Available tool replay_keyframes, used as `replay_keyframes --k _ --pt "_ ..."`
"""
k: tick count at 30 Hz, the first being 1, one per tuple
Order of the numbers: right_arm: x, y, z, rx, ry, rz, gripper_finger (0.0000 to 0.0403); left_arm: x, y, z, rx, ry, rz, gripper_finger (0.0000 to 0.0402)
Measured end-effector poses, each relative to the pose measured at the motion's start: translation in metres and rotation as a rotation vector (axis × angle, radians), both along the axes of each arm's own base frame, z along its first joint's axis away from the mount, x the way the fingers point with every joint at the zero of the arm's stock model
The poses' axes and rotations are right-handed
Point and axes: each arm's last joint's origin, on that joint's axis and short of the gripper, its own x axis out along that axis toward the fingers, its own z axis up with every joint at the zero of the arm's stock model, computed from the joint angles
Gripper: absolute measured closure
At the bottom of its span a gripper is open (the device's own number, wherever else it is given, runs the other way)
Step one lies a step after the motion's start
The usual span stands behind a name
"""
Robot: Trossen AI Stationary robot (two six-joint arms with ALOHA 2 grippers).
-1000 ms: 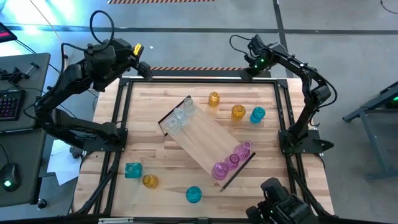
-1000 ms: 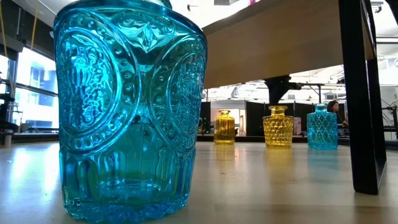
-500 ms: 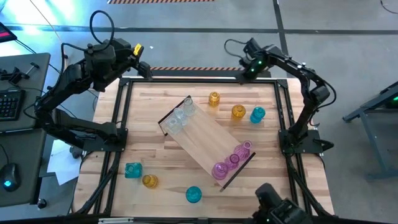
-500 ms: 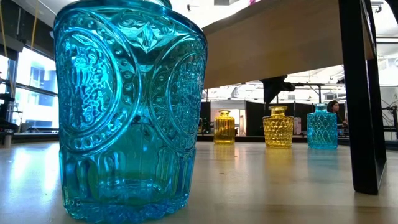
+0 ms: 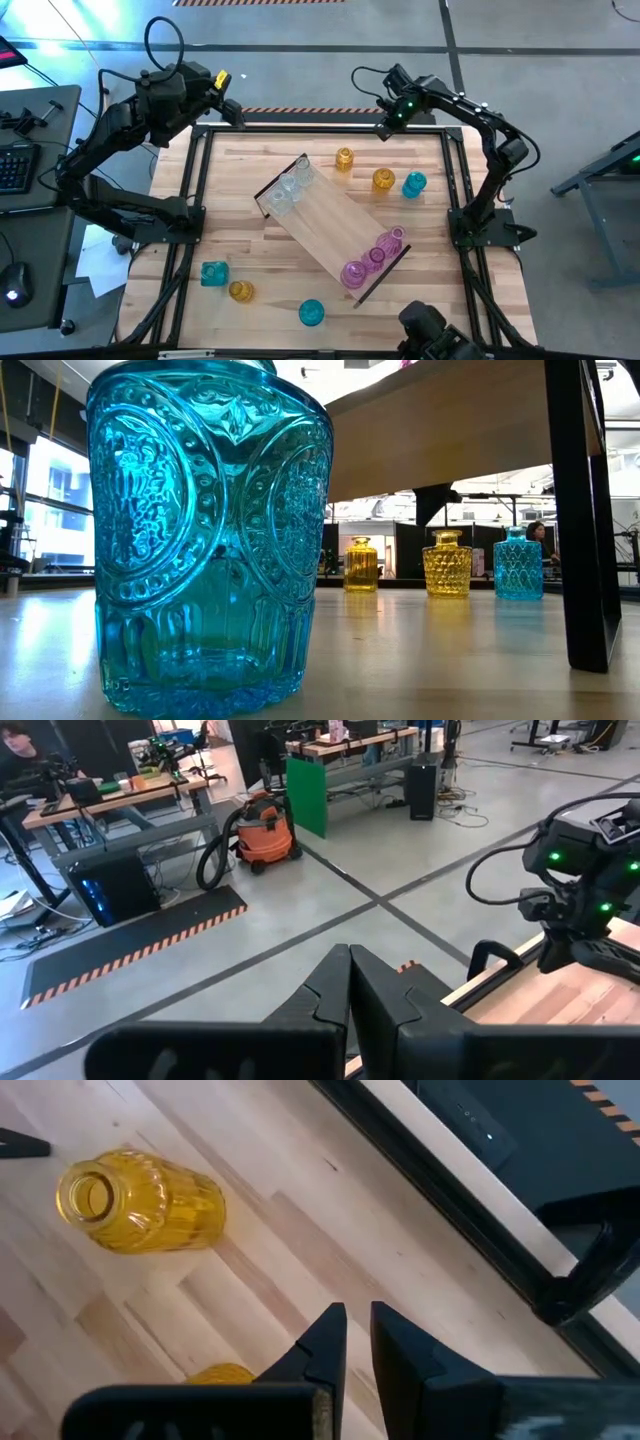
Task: Sort vases onto shelf
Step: Put the top right yellow flower vase on the shelf
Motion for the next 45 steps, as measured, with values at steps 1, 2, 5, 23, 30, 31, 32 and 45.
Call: replay_keyframes --k 1,2,5,23,30,31,32,45 --pt "0.000 0.000 0.000 -0.001 0.000 0.000 0.0370 0.000 0.000 0.000 0.000 0.000 0.000 0.0401" --pt "0.000 0.000 0.000 -0.005 -0.002 0.000 0.0370 0.000 0.000 0.000 0.000 0.000 0.000 0.0401" --pt "0.002 -0.002 0.001 -0.024 -0.021 -0.002 0.0370 0.000 0.000 0.000 0.000 0.000 -0.001 0.0401" --pt "-0.022 0.028 -0.005 0.248 0.245 0.112 0.0252 0.001 -0.001 0.000 0.004 0.025 -0.052 0.0401" --pt "-0.012 0.032 -0.005 0.286 0.166 0.091 0.0178 0.001 -0.001 0.000 0.004 0.028 -0.052 0.0401" --pt "-0.010 0.035 -0.005 0.287 0.173 0.100 0.0176 0.001 -0.001 -0.001 0.003 0.030 -0.053 0.0401" --pt "-0.007 0.038 -0.005 0.289 0.181 0.113 0.0175 0.001 -0.001 -0.001 0.002 0.032 -0.053 0.0401" --pt "0.019 0.062 -0.008 0.198 0.238 0.221 0.0176 0.001 -0.001 -0.002 -0.001 0.041 -0.053 0.0401"
